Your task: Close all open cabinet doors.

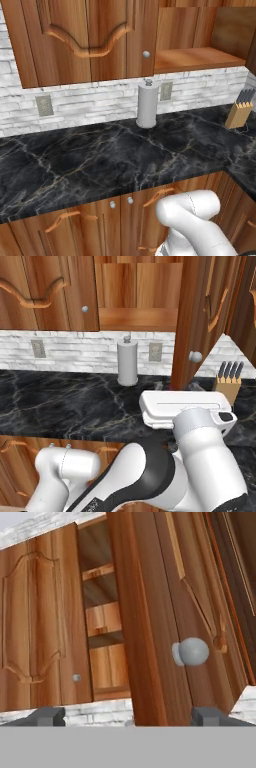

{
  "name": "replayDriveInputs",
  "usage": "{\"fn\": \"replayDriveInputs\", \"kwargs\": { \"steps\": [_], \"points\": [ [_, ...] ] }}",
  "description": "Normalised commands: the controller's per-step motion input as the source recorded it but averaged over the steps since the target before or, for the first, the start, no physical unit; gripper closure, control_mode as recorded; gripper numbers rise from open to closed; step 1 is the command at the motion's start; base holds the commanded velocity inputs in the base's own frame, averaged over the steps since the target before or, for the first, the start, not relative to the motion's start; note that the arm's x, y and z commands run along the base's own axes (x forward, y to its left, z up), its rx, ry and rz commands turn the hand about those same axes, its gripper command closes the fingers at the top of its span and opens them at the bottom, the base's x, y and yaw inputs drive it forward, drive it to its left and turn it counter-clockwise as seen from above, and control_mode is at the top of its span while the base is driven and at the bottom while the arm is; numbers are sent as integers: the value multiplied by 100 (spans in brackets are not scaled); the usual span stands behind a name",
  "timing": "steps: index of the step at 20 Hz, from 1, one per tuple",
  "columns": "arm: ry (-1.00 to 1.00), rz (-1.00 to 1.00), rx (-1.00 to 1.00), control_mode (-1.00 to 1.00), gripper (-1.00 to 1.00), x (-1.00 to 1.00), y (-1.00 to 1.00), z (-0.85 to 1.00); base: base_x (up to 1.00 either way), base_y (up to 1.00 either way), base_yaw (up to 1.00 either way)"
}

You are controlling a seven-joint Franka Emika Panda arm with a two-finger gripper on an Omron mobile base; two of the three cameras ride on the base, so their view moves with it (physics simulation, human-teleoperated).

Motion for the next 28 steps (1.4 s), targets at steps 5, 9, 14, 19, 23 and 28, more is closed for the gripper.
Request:
{"fn": "replayDriveInputs", "kwargs": {
  "steps": [5,9,14,19,23,28],
  "points": [
    [0,1,0,-100,-100,25,-37,0,0,0,0],
    [0,6,0,-100,-100,38,-35,-10,0,0,0],
    [0,3,0,-100,-100,31,-21,-9,0,0,0],
    [0,0,0,-100,-100,42,-1,-4,0,0,0],
    [0,-1,0,-100,-100,49,18,0,0,0,0],
    [0,-9,-3,-100,-100,88,85,-1,0,0,0]
  ]
}}
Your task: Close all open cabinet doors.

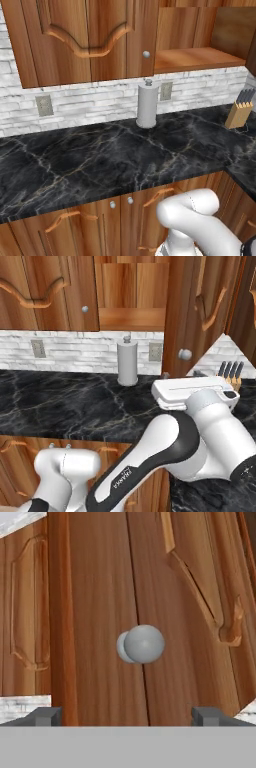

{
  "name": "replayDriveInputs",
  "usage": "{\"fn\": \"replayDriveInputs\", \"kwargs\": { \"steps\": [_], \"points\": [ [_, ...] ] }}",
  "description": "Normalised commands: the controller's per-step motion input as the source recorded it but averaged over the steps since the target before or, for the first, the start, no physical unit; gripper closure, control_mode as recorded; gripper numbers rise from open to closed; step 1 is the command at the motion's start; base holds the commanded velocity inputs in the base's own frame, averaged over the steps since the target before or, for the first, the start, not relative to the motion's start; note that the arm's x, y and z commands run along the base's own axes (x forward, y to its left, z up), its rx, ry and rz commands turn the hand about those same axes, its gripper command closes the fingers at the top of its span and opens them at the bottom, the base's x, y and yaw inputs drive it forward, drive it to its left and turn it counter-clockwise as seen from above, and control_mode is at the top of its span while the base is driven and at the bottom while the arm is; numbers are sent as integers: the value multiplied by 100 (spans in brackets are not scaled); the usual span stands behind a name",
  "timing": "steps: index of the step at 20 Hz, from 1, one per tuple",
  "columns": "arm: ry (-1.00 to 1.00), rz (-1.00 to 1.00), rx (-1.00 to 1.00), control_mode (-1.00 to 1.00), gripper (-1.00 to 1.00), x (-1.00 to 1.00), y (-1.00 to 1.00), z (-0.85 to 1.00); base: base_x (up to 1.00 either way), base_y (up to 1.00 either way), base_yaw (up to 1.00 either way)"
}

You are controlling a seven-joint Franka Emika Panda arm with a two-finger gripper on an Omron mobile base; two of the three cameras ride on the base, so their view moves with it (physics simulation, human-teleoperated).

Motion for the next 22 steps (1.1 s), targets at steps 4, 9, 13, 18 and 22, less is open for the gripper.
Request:
{"fn": "replayDriveInputs", "kwargs": {
  "steps": [4,9,13,18,22],
  "points": [
    [0,-12,-4,-100,-100,100,93,-1,0,0,0],
    [0,-11,-4,-100,-100,100,91,0,0,0,0],
    [0,-9,0,-100,-100,100,68,0,0,0,0],
    [0,-8,0,-100,-100,100,52,0,0,0,0],
    [4,-8,-1,-100,-100,100,18,0,0,0,0]
  ]
}}
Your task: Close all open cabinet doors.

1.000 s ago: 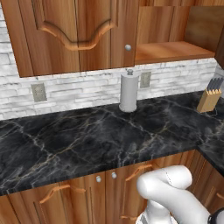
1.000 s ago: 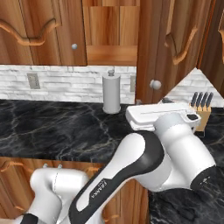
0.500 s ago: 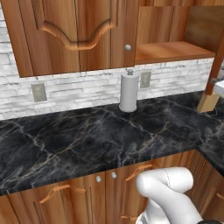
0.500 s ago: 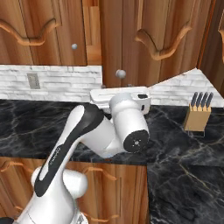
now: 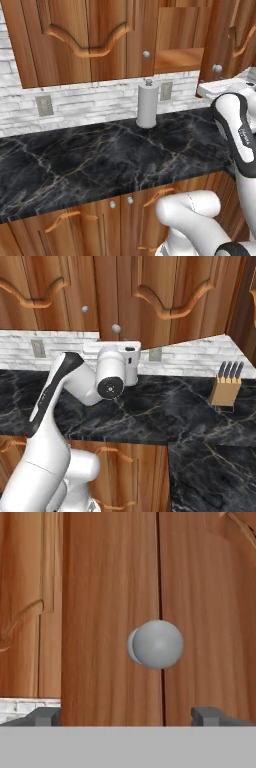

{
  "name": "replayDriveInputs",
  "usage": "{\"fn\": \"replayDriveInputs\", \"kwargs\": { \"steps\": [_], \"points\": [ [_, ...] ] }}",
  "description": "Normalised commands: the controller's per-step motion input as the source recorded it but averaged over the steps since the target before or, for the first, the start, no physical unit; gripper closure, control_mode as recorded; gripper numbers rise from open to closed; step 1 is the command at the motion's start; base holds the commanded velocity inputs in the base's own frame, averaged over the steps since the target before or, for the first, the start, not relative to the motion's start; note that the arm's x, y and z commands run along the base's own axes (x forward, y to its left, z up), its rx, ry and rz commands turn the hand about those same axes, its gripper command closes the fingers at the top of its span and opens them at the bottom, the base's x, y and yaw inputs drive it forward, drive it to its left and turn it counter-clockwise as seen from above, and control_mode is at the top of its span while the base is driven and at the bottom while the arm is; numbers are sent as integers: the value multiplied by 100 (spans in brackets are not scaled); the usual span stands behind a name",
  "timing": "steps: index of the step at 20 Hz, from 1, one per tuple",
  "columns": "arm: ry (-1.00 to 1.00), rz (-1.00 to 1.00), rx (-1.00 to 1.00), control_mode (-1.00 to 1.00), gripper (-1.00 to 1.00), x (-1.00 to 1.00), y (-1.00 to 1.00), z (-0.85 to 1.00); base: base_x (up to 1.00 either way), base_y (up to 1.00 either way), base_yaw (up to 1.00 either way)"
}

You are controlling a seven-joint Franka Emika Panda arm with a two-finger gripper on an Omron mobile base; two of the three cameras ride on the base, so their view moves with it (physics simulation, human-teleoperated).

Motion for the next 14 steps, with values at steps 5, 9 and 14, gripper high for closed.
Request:
{"fn": "replayDriveInputs", "kwargs": {
  "steps": [5,9,14],
  "points": [
    [9,-1,0,-100,-100,100,0,0,0,0,0],
    [9,0,0,-100,-100,98,0,0,0,0,0],
    [5,0,0,-100,-100,93,0,0,0,0,0]
  ]
}}
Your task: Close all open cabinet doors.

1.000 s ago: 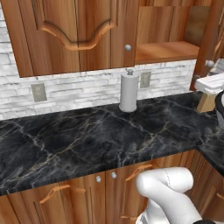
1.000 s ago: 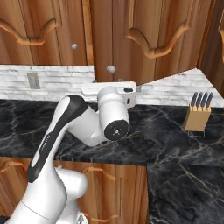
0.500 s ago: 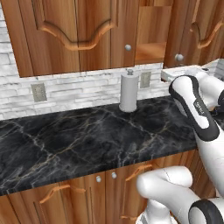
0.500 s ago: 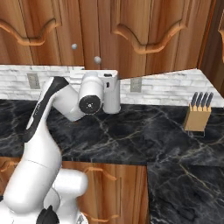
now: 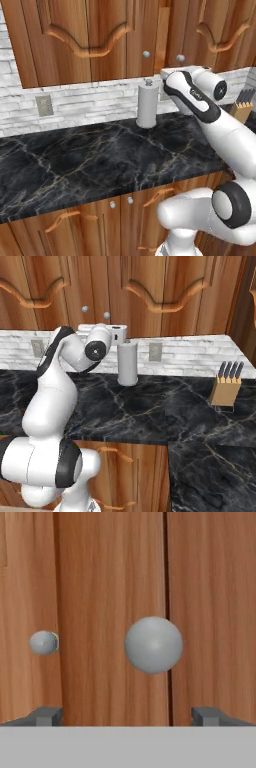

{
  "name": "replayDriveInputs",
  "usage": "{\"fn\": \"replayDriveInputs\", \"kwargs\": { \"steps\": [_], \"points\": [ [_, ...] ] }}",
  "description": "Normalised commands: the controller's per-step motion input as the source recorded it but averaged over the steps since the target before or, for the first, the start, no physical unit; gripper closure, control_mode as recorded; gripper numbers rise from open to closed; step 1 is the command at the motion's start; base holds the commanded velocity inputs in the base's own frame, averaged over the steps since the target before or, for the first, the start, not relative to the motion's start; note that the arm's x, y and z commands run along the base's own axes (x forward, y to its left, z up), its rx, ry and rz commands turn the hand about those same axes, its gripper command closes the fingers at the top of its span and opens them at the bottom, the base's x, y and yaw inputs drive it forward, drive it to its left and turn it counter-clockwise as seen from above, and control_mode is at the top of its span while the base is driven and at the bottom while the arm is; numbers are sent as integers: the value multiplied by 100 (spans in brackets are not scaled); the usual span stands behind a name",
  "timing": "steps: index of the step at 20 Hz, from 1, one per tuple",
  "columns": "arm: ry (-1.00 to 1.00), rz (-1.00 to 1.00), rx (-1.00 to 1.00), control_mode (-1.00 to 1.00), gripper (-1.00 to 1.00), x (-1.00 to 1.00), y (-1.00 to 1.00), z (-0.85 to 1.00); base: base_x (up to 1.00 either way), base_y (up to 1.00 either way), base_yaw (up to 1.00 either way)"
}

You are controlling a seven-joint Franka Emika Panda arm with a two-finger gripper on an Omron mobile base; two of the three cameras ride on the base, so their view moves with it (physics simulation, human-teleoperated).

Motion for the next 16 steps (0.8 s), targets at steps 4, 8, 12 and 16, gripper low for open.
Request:
{"fn": "replayDriveInputs", "kwargs": {
  "steps": [4,8,12,16],
  "points": [
    [1,0,0,-100,-100,85,0,0,0,0,0],
    [3,0,0,-100,-100,87,0,0,0,0,0],
    [4,0,0,-100,-100,90,0,0,0,0,0],
    [3,0,0,-100,-100,75,0,0,0,0,0]
  ]
}}
